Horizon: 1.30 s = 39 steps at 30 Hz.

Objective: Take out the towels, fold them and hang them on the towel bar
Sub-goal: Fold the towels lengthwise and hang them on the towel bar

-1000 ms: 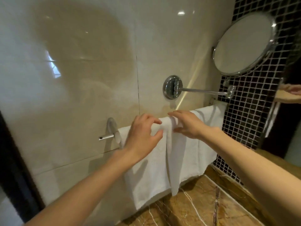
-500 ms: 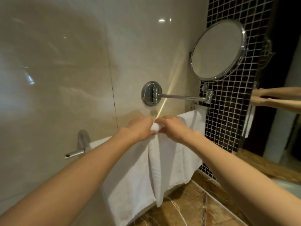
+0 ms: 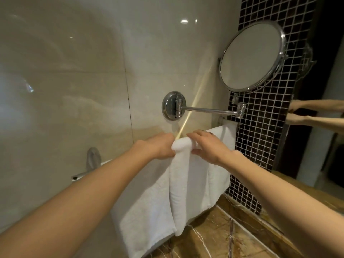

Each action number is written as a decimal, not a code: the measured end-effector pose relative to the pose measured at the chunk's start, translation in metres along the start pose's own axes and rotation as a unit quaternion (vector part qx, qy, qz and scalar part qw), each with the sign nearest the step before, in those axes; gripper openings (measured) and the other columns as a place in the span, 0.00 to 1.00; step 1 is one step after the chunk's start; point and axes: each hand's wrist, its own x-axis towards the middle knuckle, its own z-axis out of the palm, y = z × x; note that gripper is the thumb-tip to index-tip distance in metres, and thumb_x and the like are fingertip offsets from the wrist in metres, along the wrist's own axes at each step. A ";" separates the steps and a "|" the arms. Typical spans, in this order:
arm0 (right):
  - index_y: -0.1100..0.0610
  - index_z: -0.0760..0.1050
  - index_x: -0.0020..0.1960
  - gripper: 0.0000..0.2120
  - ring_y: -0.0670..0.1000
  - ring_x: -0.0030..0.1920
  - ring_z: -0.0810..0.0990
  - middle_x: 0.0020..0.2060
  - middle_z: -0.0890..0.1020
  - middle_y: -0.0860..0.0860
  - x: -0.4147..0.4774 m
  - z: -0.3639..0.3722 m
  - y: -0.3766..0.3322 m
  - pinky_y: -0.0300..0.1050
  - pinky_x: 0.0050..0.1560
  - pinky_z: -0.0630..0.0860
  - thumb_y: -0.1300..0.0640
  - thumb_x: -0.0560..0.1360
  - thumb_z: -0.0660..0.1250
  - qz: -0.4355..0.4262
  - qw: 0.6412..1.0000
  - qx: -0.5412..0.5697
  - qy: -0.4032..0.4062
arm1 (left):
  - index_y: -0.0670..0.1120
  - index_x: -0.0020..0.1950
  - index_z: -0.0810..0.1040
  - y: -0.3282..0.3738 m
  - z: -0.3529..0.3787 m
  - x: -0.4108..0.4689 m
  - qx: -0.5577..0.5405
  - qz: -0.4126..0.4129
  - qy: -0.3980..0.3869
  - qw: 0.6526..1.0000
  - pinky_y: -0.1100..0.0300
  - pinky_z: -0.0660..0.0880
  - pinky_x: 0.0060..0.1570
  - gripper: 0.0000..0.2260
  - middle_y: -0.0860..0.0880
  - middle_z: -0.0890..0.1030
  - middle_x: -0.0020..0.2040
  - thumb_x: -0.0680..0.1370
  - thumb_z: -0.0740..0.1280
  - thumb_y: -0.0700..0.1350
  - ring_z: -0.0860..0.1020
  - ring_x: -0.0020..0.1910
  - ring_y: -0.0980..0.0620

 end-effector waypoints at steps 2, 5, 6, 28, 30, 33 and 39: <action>0.53 0.69 0.68 0.24 0.56 0.61 0.73 0.60 0.76 0.54 0.001 0.002 -0.001 0.55 0.60 0.70 0.53 0.73 0.70 -0.001 1.000 0.007 0.007 | 0.48 0.46 0.68 -0.001 0.000 0.001 -0.006 -0.004 -0.007 1.000 0.54 0.71 0.39 0.09 0.50 0.73 0.39 0.73 0.67 0.49 0.74 0.38 0.47; 0.53 0.67 0.70 0.26 0.55 0.63 0.71 0.63 0.74 0.54 -0.001 0.003 0.001 0.54 0.63 0.69 0.57 0.73 0.68 -0.002 1.000 0.024 0.009 | 0.45 0.50 0.73 0.002 -0.002 0.003 -0.013 -0.003 -0.016 1.000 0.53 0.75 0.42 0.13 0.49 0.76 0.42 0.73 0.67 0.52 0.76 0.41 0.47; 0.54 0.65 0.71 0.27 0.56 0.65 0.70 0.66 0.73 0.54 -0.001 0.002 0.003 0.53 0.64 0.69 0.60 0.73 0.66 0.005 0.999 0.035 0.007 | 0.45 0.53 0.74 0.005 -0.002 0.005 -0.012 0.000 -0.008 1.000 0.52 0.76 0.46 0.15 0.48 0.77 0.47 0.73 0.67 0.54 0.77 0.45 0.45; 0.50 0.48 0.77 0.39 0.60 0.64 0.72 0.75 0.57 0.55 -0.018 -0.011 0.093 0.54 0.58 0.76 0.71 0.70 0.54 0.149 0.985 0.034 -0.075 | 0.41 0.53 0.76 0.090 0.025 0.097 0.046 0.052 0.116 0.991 0.54 0.70 0.41 0.15 0.39 0.79 0.54 0.80 0.59 0.52 0.77 0.51 0.38; 0.50 0.48 0.77 0.40 0.59 0.67 0.70 0.76 0.56 0.55 -0.016 -0.010 0.095 0.52 0.61 0.74 0.71 0.70 0.54 0.145 0.986 0.033 -0.070 | 0.41 0.54 0.75 0.093 0.027 0.101 0.040 0.040 0.115 0.992 0.53 0.70 0.42 0.15 0.39 0.78 0.55 0.81 0.59 0.52 0.77 0.51 0.39; 0.50 0.44 0.78 0.40 0.57 0.75 0.59 0.78 0.52 0.53 -0.014 -0.009 0.100 0.50 0.70 0.66 0.71 0.71 0.53 0.144 0.986 0.029 -0.076 | 0.42 0.56 0.74 0.096 0.029 0.106 0.042 0.038 0.114 0.992 0.53 0.70 0.42 0.14 0.40 0.77 0.56 0.81 0.58 0.52 0.76 0.51 0.40; 0.51 0.48 0.78 0.38 0.59 0.71 0.65 0.77 0.54 0.55 -0.013 -0.008 0.099 0.54 0.66 0.70 0.70 0.71 0.53 0.155 0.984 0.040 -0.073 | 0.43 0.54 0.74 0.094 0.028 0.103 0.026 0.039 0.097 0.994 0.53 0.71 0.44 0.14 0.40 0.77 0.56 0.81 0.57 0.52 0.76 0.52 0.39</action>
